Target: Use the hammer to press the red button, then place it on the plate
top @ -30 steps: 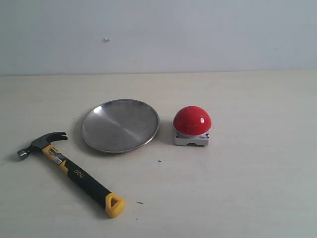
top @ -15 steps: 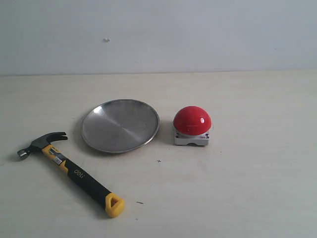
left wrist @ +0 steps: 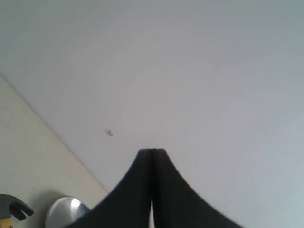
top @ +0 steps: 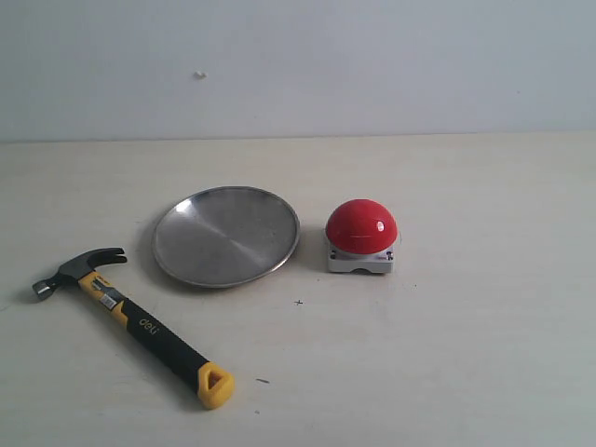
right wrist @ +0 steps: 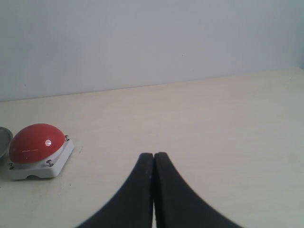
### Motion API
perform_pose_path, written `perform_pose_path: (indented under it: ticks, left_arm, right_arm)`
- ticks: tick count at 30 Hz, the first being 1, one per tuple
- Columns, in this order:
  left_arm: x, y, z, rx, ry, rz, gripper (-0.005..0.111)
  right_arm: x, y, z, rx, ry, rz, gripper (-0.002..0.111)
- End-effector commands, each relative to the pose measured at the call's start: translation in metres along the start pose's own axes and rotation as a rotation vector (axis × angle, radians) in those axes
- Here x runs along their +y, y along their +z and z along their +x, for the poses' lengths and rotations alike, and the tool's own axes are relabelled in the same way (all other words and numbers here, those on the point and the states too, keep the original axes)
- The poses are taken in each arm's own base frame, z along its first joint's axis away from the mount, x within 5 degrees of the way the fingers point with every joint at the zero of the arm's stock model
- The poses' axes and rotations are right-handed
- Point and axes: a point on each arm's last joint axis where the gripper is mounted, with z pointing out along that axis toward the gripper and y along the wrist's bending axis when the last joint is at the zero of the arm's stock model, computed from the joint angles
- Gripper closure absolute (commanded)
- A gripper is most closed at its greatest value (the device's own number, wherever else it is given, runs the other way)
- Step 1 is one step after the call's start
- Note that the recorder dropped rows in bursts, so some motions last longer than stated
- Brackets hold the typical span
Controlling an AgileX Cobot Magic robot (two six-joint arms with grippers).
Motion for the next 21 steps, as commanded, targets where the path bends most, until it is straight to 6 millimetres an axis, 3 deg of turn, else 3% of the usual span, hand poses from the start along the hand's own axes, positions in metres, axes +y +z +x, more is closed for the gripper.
perform_pose_path:
  ticks: [1,6,12,17,21]
  left_arm:
    - [-0.005,-0.001,-0.005,-0.055,-0.018,0.061,0.106]
    - [-0.023,0.015,-0.016,0.019,0.019,-0.030,0.106]
    - [-0.039,0.063,-0.024,0.202,0.069,-0.247,0.106]
    - [-0.028,0.107,-0.016,0.304,-0.008,-0.414,0.106]
    - [-0.009,0.121,-0.003,0.375,-0.004,-0.516,0.106]
  right_arm:
    - [0.000,-0.001,-0.002,-0.021,-0.013,0.003,0.108]
    - [0.000,-0.001,-0.002,-0.021,-0.013,0.003,0.108]
    - [0.000,-0.001,-0.002,-0.021,-0.013,0.003,0.108]
    - [0.000,-0.001,-0.002,-0.019,-0.013,0.004,0.108]
    - [0.000,-0.001,-0.002,-0.019,-0.013,0.004,0.108]
